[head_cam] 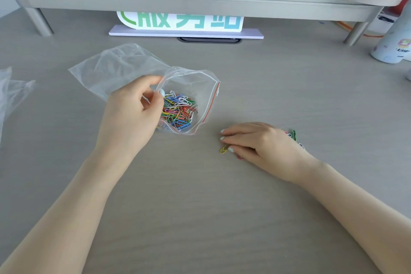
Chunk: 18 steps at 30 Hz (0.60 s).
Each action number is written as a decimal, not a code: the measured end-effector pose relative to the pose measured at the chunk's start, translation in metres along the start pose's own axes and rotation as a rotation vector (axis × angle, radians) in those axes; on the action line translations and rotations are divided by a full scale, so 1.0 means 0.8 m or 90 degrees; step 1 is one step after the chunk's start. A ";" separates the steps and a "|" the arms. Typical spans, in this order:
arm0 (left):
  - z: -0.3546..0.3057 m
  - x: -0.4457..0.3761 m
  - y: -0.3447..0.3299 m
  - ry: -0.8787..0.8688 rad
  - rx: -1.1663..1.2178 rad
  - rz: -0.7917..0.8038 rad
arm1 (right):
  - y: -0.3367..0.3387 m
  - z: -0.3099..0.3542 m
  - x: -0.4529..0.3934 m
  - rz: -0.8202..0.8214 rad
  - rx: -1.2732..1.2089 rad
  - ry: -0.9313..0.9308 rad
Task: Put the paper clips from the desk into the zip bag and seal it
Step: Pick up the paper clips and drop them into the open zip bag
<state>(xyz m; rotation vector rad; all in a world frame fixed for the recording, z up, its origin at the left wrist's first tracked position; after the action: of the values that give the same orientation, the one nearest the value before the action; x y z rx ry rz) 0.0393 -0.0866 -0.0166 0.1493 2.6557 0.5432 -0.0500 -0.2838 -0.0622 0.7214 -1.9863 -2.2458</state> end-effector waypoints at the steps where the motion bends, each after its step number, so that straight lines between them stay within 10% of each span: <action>1: -0.001 0.000 0.000 -0.001 0.000 0.000 | 0.003 -0.005 0.001 -0.010 0.002 -0.015; 7: -0.001 -0.001 0.000 -0.002 -0.003 0.002 | 0.020 -0.068 0.036 -0.002 -0.151 -0.231; 18: -0.005 0.002 -0.004 -0.003 -0.014 0.004 | -0.010 -0.041 0.041 0.243 0.060 -0.135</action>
<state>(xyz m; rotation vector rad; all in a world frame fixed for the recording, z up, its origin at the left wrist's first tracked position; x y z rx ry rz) 0.0364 -0.0906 -0.0152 0.1531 2.6444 0.5725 -0.0647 -0.3240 -0.0814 0.0919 -2.1115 -2.0824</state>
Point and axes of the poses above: each hand's wrist, its own x-axis away from the middle knuckle, its own y-axis out of the back of the hand, z = x × y, the point moved 6 cm from there along -x, towards the middle knuckle, and after that the axes turned 12 degrees about x, right-handed, at the moved point
